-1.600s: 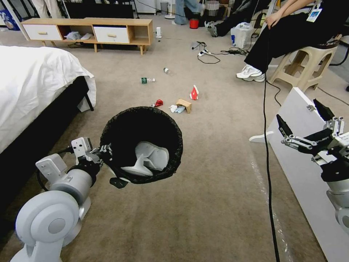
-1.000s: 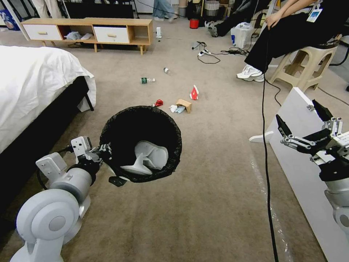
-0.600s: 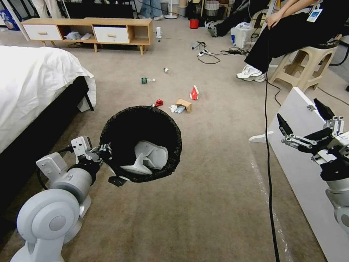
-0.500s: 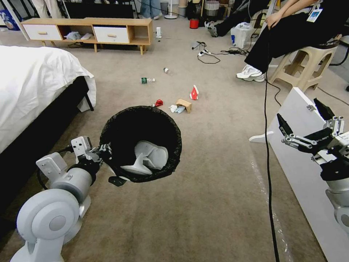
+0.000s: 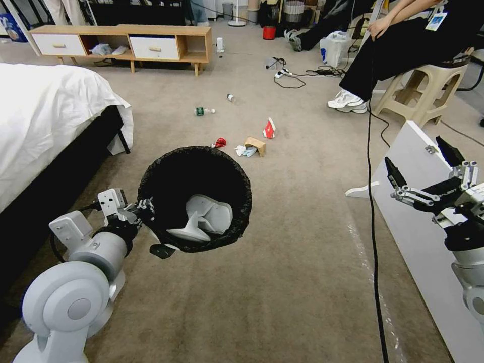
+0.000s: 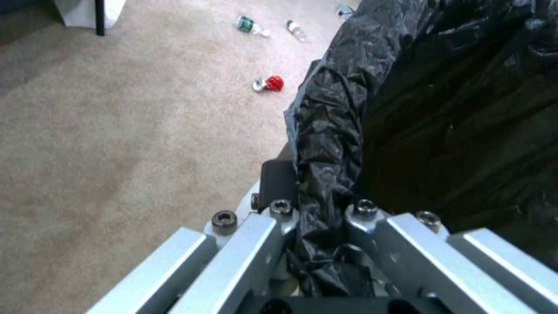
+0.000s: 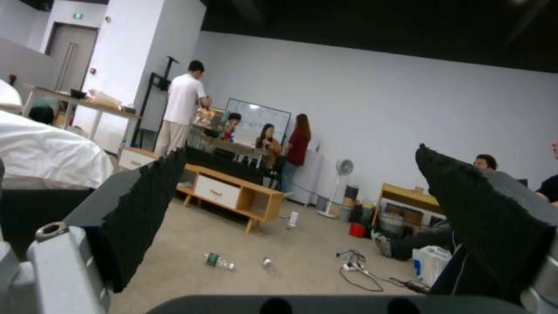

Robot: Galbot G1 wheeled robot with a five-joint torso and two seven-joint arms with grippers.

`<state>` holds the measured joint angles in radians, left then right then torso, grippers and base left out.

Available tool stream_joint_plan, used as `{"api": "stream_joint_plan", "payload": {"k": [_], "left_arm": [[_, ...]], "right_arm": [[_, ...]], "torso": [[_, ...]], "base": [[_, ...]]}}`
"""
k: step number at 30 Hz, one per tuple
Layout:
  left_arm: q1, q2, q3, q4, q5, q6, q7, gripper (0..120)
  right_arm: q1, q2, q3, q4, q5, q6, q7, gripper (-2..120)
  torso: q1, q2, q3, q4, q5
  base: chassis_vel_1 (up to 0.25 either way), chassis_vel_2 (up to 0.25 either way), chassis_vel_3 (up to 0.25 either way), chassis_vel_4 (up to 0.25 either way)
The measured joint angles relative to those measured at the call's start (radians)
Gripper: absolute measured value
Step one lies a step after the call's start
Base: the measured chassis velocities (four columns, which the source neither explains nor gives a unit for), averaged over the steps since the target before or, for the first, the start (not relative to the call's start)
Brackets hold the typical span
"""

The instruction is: Pick up the trash bin and place the garbage on the floor into it.

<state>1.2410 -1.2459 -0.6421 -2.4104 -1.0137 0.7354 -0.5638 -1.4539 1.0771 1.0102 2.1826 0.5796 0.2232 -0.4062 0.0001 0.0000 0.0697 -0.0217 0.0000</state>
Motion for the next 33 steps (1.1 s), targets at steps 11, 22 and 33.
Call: {"api": "stream_joint_plan", "payload": {"k": [11,22,33], "left_arm": [[0.000,0.000,0.000,0.001,0.000,0.000,0.000,3],[-0.008,0.001,0.001,0.008,0.000,0.000,0.000,3],[-0.019,-0.003,0.008,0.019,0.000,0.000,0.001,3]], "right_arm": [[0.004,0.002,-0.001,-0.002,-0.001,-0.004,0.002,100],[0.015,0.003,-0.006,-0.015,-0.004,-0.009,0.004,100],[0.024,-0.004,-0.008,-0.027,-0.004,-0.010,0.005,100]], "torso": [[0.000,0.000,0.000,0.0000,-0.0001],[0.000,0.000,0.000,-0.0001,0.0000],[0.000,0.000,0.000,0.0000,0.0000]], "base": [[0.000,0.000,0.000,0.000],[0.000,0.000,0.000,0.000],[-0.061,0.073,0.067,-0.064]]}}
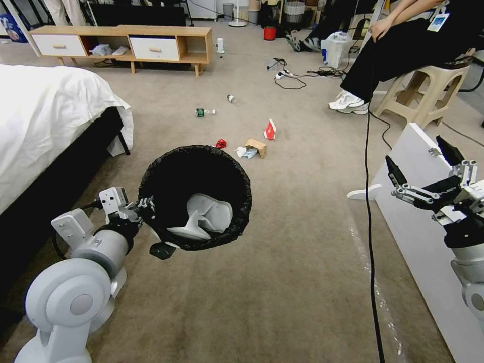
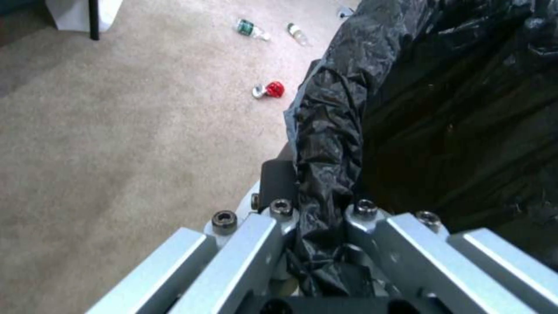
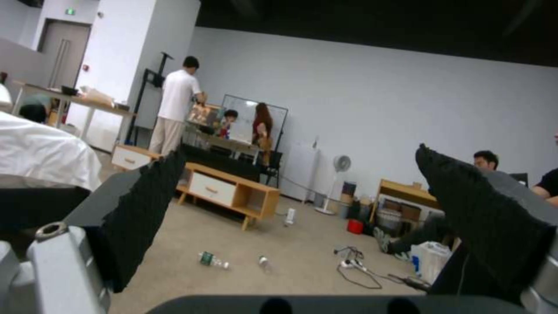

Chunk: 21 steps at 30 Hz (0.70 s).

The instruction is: Pick up the trash bin and place the garbage on the floor into it.

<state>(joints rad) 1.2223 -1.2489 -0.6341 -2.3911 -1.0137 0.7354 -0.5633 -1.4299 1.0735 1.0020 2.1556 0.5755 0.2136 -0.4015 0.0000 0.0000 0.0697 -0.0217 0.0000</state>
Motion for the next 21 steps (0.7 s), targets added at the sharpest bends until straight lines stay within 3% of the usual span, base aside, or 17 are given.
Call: {"api": "stream_joint_plan", "payload": {"k": [21], "left_arm": [[-0.007,0.001,-0.001,0.007,0.000,0.000,0.000,3]], "right_arm": [[0.006,0.000,-0.003,-0.005,0.001,-0.001,0.001,100]], "torso": [[0.000,0.000,0.000,0.0000,0.0000]], "base": [[-0.086,0.087,0.089,-0.091]]}}
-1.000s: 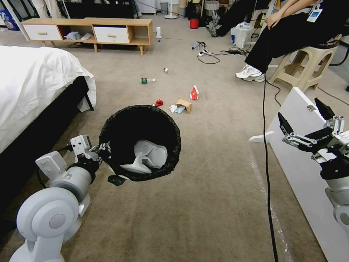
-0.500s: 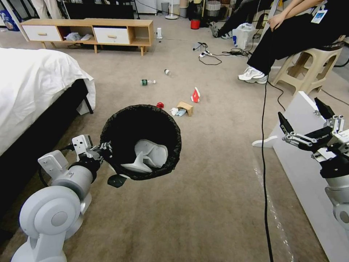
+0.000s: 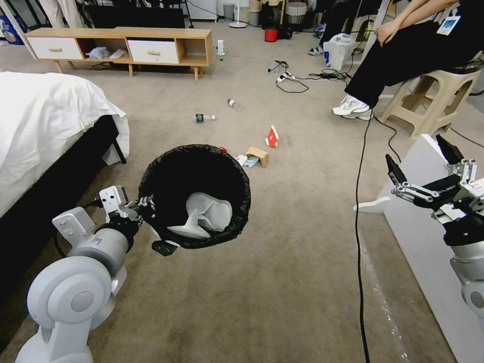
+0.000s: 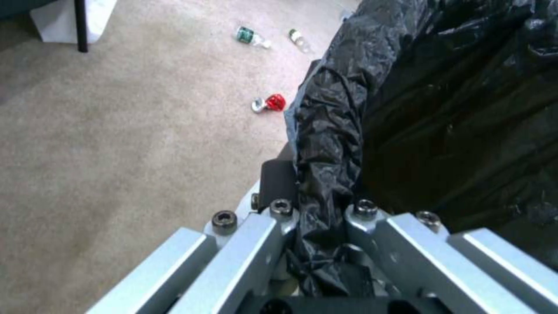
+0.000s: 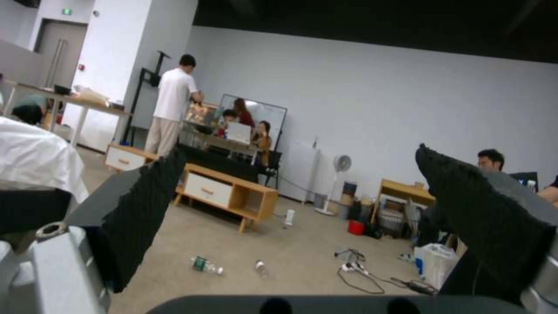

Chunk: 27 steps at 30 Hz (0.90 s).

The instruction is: Pick up the trash bin and place the garbage on the floor into it.

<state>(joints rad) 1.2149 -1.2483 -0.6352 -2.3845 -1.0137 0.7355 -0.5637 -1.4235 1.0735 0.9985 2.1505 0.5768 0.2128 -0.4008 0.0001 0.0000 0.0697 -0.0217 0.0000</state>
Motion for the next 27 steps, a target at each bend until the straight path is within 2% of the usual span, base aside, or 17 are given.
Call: {"api": "stream_joint_plan", "payload": {"k": [27], "left_arm": [[0.007,0.002,-0.005,-0.012,0.000,0.000,0.000,3]], "right_arm": [[-0.006,0.000,0.006,0.014,0.001,0.000,-0.001,100]], "torso": [[0.000,0.000,0.000,-0.0001,0.0000]], "base": [[-0.065,0.068,0.070,-0.071]]}}
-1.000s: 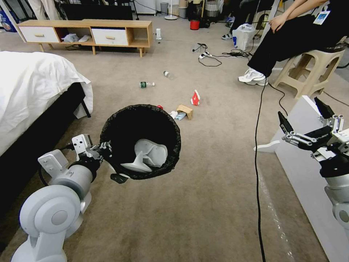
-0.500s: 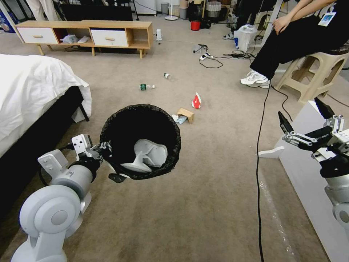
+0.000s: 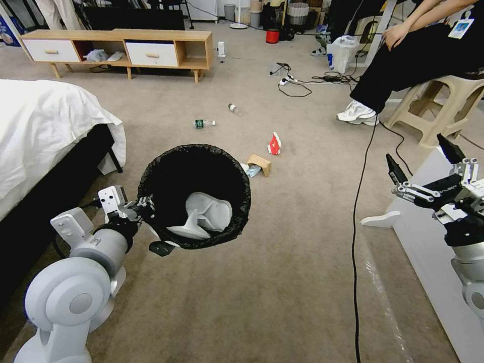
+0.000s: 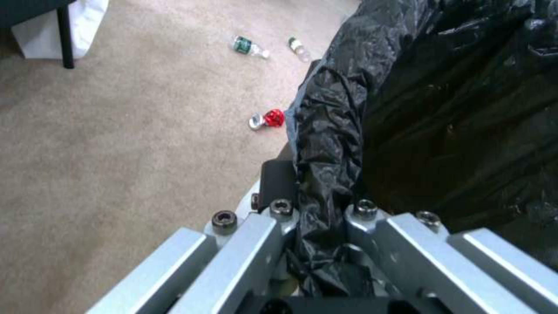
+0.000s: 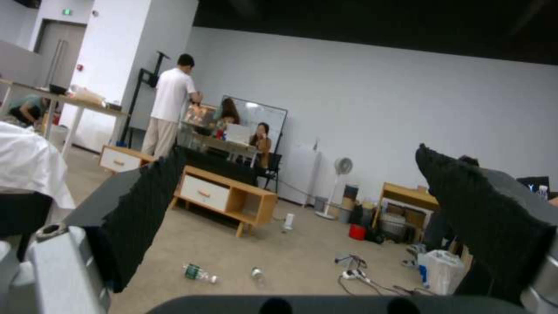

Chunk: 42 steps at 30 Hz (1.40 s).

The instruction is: Pick up the trash bin and place the garbage on the floor into it.

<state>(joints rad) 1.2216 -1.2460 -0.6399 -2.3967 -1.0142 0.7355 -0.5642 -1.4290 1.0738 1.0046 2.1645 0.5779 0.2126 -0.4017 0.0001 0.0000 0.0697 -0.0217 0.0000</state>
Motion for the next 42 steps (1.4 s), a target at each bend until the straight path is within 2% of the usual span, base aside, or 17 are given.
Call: {"api": "stream_joint_plan", "payload": {"k": [42], "left_arm": [[-0.001,-0.001,0.002,0.003,0.001,0.000,0.002,3]], "right_arm": [[0.006,0.001,-0.003,-0.005,0.001,-0.003,-0.001,100]], "torso": [[0.000,0.000,0.000,0.0000,0.0000]], "base": [[-0.070,0.065,0.066,-0.068]]}}
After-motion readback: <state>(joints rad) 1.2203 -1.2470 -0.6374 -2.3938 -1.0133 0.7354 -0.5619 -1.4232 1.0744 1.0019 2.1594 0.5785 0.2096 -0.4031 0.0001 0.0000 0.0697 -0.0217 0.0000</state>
